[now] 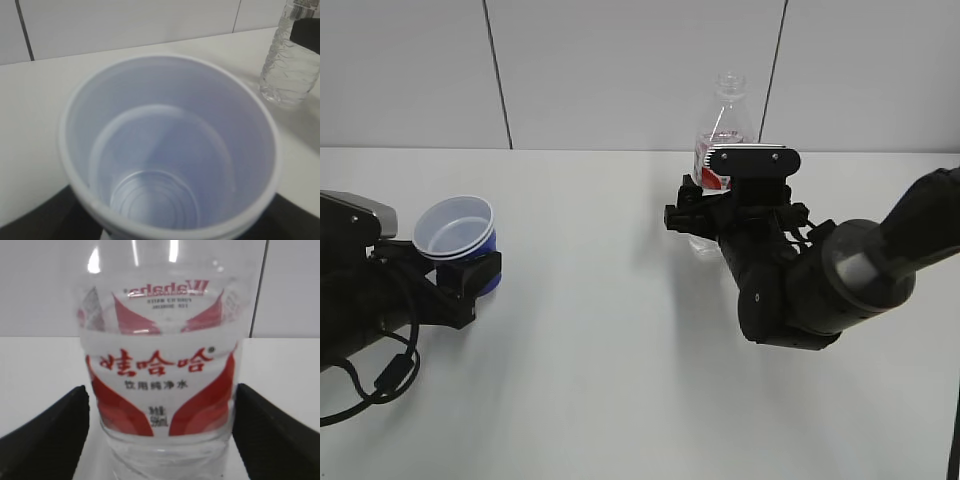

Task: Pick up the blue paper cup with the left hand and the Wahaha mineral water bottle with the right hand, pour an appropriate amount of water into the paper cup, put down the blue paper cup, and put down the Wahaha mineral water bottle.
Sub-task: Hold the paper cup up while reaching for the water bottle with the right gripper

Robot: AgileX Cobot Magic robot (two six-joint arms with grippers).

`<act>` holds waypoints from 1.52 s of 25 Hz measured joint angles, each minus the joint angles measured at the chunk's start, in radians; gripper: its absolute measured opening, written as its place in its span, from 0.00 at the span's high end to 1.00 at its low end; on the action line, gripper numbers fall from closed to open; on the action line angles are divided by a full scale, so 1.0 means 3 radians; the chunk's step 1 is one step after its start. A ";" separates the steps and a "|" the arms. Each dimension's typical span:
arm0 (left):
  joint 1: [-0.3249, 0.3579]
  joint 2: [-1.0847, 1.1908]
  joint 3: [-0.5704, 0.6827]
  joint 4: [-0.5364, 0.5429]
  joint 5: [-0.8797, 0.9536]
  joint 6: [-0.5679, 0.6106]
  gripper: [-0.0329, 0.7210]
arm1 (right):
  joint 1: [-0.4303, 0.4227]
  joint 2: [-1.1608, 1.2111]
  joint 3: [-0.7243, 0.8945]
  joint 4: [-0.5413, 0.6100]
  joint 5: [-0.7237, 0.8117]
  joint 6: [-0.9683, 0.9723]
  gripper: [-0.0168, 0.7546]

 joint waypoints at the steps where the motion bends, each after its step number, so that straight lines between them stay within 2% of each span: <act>1: 0.0000 0.0000 0.0000 0.0000 0.0000 0.0000 0.29 | 0.0000 0.0021 -0.0010 0.0007 -0.0021 0.0000 0.12; 9: 0.0000 0.0000 0.0000 0.0006 0.0000 0.0000 0.29 | -0.0048 0.0066 -0.0090 0.0007 -0.0034 0.0000 0.12; 19: 0.0000 0.0000 0.0000 0.0012 0.0000 0.0000 0.29 | -0.0237 0.0134 -0.0264 -0.0244 0.0153 0.0020 0.12; 28: 0.0000 0.0000 0.0000 0.0012 0.0000 0.0000 0.29 | -0.0265 0.0327 -0.0467 -0.0342 0.0177 0.0061 0.14; 38: 0.0000 0.0000 0.0000 0.0012 0.0000 0.0000 0.29 | -0.0266 0.0337 -0.0483 -0.0347 0.0143 0.0061 0.32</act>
